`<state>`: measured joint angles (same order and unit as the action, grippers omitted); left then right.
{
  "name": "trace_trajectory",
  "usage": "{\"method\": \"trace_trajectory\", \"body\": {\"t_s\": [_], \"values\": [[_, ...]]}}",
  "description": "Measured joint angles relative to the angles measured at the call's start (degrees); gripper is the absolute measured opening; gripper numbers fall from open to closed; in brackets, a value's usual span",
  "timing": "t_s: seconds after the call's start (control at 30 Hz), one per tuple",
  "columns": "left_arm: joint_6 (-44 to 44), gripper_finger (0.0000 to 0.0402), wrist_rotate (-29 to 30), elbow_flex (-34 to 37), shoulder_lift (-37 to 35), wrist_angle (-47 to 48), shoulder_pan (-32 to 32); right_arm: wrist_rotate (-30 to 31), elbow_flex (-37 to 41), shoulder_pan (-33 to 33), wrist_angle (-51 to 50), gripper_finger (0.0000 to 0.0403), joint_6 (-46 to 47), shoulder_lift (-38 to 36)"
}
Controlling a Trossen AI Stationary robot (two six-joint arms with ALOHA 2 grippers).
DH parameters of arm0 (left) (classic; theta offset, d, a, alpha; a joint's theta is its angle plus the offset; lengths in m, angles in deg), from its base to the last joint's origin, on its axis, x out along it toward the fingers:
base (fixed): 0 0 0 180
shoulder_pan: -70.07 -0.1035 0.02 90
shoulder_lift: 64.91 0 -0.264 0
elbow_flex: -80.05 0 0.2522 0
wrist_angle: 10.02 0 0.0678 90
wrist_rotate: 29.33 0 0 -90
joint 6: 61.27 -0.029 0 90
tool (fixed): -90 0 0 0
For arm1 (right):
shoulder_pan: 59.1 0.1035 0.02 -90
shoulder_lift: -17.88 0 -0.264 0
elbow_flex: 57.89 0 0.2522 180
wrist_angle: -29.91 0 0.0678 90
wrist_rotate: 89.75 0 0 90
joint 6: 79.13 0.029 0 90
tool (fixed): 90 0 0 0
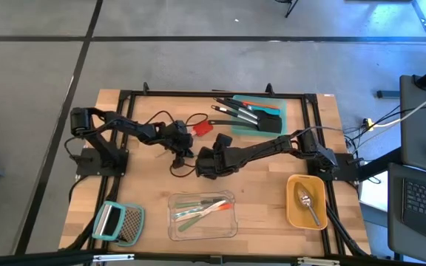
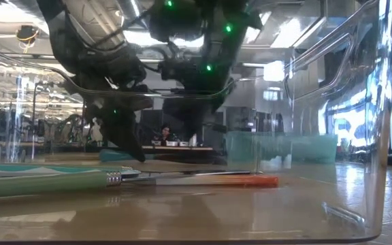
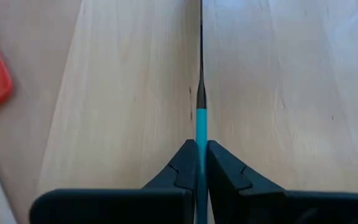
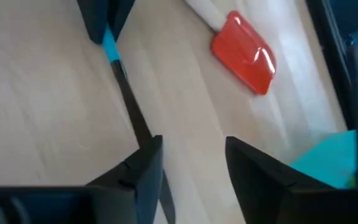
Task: Pick & Place Kitchen Items
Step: Put the blue table knife into the transparent bin
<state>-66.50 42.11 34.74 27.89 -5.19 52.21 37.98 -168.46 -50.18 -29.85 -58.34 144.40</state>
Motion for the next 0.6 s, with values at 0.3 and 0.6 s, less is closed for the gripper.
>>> {"method": "trace_trajectory", "body": {"t_s": [0.3, 0.6], "values": [[-5.0, 0.0011, 4.6, 0.0, -1.8, 1.8, 1.1, -25.7, -2.3, -4.3, 0.5, 0.0229, 1.1, 0.1], [-7.1, 0.0011, 7.7, -0.3, -1.6, 2.3, 2.8, -34.4, 2.4, -8.9, 3.9, 0.0247, 1.9, 0.8]]}}
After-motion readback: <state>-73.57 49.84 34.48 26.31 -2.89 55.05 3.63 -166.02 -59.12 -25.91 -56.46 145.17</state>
